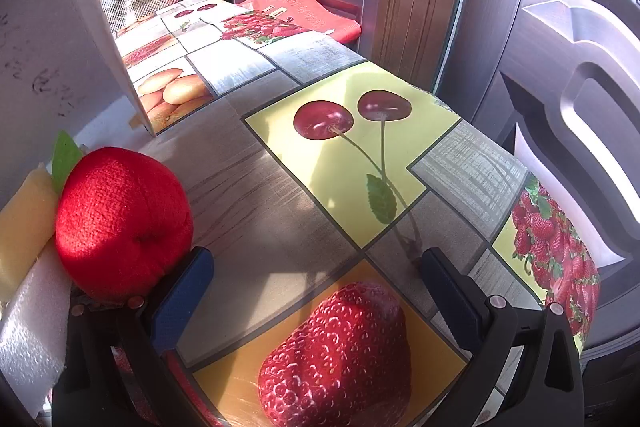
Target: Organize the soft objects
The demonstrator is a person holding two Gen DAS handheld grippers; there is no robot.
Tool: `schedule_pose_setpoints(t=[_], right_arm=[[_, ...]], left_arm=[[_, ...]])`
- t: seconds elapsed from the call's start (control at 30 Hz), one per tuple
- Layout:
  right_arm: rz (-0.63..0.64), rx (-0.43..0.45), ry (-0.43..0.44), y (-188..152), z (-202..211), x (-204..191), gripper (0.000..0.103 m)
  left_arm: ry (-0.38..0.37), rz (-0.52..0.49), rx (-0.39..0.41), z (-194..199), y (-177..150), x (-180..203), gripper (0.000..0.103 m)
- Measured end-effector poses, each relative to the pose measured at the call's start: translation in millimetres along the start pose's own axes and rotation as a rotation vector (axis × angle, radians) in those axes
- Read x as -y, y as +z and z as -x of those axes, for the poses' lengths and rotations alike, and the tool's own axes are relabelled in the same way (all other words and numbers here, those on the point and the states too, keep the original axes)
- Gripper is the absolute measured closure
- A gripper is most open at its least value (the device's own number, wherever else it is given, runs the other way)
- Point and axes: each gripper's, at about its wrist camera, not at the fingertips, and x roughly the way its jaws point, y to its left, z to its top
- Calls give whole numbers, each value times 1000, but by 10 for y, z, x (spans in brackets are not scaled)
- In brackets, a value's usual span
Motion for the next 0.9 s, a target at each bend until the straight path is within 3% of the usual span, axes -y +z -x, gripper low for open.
schedule_pose_setpoints(t=[0.9], right_arm=[[-1, 0, 1, 8, 10, 7, 0]], left_arm=[[0, 0, 0, 0, 0, 0, 1]])
